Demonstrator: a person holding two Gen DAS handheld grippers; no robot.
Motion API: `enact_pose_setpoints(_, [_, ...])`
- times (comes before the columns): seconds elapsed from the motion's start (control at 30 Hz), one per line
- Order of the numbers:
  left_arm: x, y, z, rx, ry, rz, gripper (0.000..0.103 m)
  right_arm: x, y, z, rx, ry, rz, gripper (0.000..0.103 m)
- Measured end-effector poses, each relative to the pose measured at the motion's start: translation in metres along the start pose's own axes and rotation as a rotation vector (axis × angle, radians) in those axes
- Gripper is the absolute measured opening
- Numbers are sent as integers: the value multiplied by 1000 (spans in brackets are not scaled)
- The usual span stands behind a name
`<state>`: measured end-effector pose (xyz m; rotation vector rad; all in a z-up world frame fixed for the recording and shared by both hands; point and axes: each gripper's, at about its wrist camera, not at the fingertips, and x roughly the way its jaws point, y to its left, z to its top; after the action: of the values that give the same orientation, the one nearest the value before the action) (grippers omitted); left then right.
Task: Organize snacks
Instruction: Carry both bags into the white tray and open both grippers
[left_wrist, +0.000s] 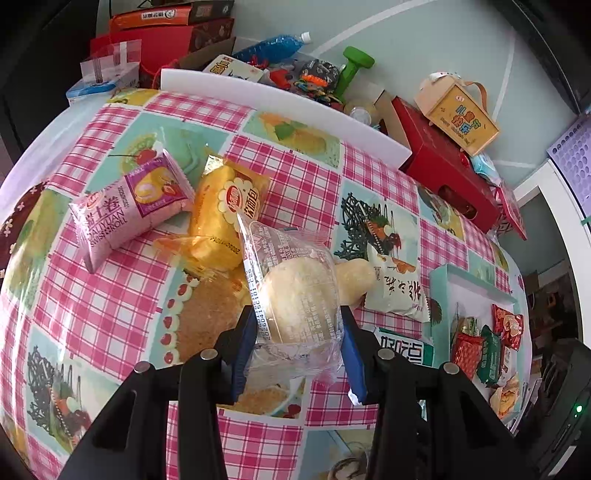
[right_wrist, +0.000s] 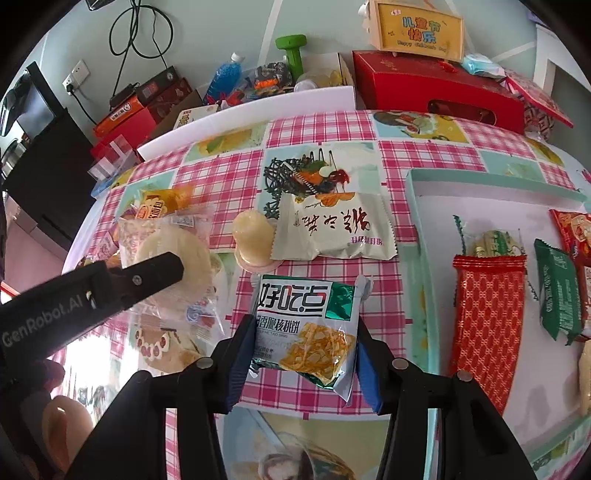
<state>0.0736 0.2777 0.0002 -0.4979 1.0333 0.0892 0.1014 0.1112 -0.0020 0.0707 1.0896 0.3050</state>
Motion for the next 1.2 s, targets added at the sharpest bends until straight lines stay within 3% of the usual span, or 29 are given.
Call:
enact_pose_setpoints(0.27, [-18,-3,0,2,-41,4,45,-32,-7,1,14,-73,20,53])
enact_pose_setpoints(0.6, [-43,-23,-1,41,-105,-8,45,-52,-34,2,80,-106,8,53])
enact_pose_setpoints(1.2, [-36,-124,-24,262,-103,-144,45,-97,-169,4,344,-206,-218,53])
